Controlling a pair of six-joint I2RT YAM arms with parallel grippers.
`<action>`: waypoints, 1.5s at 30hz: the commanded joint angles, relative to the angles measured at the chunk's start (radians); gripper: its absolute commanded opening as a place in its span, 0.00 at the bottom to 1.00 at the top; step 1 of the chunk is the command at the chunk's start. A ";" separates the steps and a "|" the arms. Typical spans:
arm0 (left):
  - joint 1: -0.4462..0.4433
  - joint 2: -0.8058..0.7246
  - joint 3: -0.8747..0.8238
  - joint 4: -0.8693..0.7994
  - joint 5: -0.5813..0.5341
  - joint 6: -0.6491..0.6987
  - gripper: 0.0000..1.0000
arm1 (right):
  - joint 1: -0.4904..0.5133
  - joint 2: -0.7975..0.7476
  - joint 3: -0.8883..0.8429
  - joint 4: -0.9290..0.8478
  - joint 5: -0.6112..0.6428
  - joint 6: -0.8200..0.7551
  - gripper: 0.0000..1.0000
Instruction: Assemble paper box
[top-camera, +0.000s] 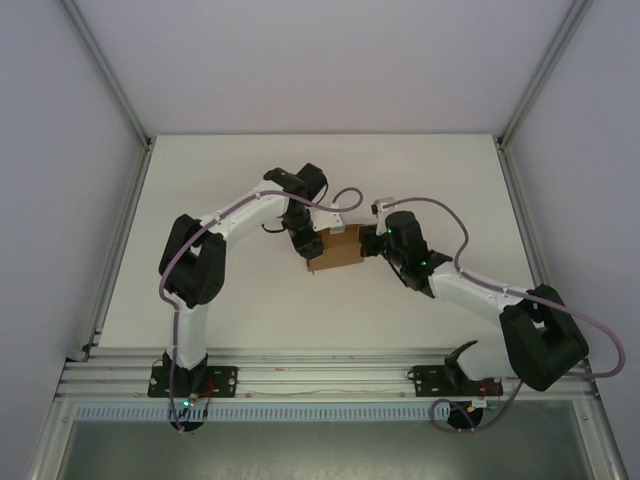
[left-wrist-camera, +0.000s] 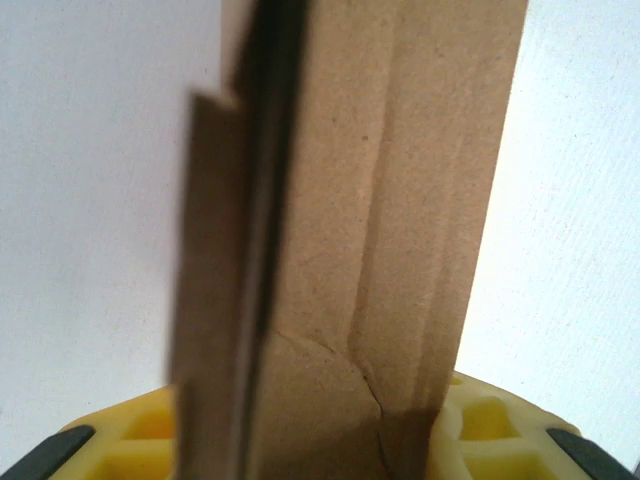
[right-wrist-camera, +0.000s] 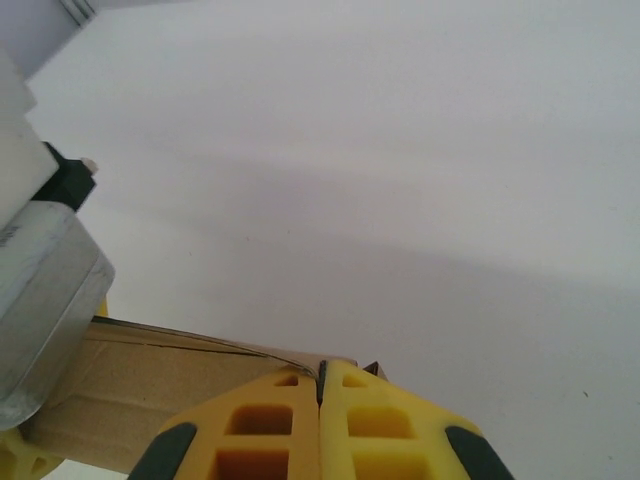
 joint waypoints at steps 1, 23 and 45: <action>-0.002 0.014 0.004 0.013 -0.051 -0.008 0.29 | 0.009 0.023 -0.134 -0.003 -0.032 0.000 0.00; -0.001 -0.032 0.014 0.053 -0.033 -0.058 0.51 | 0.012 0.012 -0.117 -0.086 0.009 -0.026 0.00; 0.013 -0.336 -0.269 0.244 -0.165 -0.391 0.35 | 0.100 0.005 -0.007 -0.252 0.149 0.031 0.00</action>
